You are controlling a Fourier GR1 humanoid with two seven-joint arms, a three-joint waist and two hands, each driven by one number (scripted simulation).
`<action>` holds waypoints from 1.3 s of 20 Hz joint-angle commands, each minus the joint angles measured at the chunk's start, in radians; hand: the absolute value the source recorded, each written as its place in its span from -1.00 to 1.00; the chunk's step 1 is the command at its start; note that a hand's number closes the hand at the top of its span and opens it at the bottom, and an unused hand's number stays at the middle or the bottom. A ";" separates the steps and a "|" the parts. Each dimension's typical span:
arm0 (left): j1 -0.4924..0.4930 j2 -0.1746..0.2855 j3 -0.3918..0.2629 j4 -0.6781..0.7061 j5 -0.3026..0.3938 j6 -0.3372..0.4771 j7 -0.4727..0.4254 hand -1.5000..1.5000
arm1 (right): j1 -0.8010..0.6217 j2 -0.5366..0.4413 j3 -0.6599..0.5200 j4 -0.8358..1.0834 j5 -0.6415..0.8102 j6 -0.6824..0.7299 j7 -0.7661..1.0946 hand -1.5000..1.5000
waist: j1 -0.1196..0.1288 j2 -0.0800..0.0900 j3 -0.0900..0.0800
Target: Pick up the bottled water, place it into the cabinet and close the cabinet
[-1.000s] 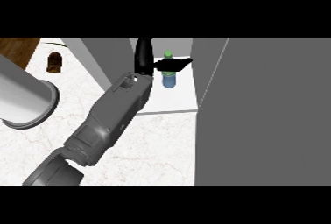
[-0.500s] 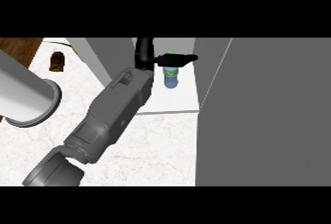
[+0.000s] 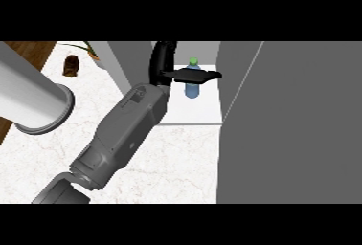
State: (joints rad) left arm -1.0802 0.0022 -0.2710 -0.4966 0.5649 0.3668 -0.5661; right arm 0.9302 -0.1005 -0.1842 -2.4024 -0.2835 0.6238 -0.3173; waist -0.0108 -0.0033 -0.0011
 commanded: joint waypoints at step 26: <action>0.867 0.215 -0.344 -1.149 -0.041 0.106 0.217 -1.00 | -0.055 -0.136 0.196 -0.156 0.043 0.061 0.200 1.00 | 0.028 -0.005 0.000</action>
State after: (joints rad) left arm -0.3080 0.1561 -0.6030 -1.5260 0.5240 0.4745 -0.3686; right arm 0.8523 -0.1850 -0.0163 -2.4078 -0.2695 0.6397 -0.1782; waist 0.0197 -0.0071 -0.0013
